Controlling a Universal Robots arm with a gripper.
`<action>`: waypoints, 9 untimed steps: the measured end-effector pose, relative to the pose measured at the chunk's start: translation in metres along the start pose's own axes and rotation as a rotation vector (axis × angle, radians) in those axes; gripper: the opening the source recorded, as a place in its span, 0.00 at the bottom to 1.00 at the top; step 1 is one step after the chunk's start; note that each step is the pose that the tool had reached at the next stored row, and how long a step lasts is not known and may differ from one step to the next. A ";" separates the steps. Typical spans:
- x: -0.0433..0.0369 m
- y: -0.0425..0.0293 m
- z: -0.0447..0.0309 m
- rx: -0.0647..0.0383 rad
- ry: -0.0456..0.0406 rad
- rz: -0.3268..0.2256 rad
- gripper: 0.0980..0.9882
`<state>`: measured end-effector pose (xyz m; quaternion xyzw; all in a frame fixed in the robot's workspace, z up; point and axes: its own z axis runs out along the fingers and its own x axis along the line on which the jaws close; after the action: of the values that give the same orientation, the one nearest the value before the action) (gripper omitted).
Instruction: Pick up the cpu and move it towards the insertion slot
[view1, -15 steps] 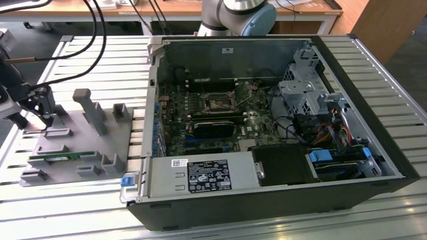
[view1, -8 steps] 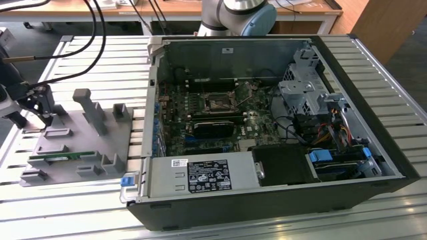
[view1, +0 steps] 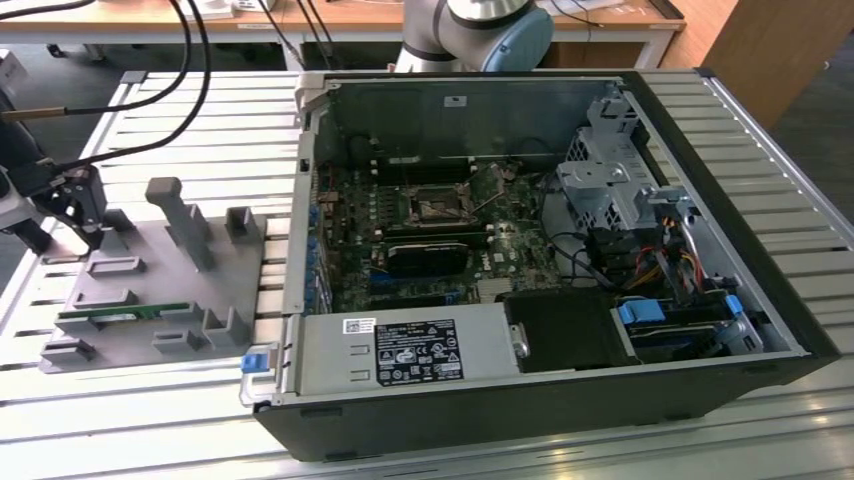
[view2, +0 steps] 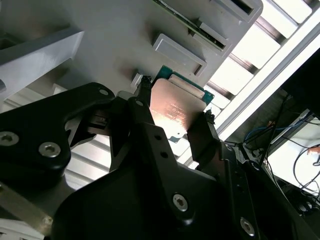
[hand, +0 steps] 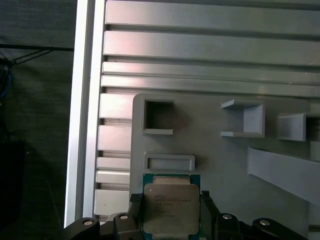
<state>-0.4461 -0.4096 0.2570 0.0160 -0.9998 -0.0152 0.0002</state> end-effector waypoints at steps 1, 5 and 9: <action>0.0000 0.0001 -0.0005 0.000 0.0000 0.000 0.50; 0.0000 0.0004 -0.0026 0.000 0.0001 0.000 0.50; 0.0000 0.0006 -0.0045 0.001 0.0001 0.000 0.50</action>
<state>-0.4462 -0.4092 0.2615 0.0160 -0.9998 -0.0149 0.0002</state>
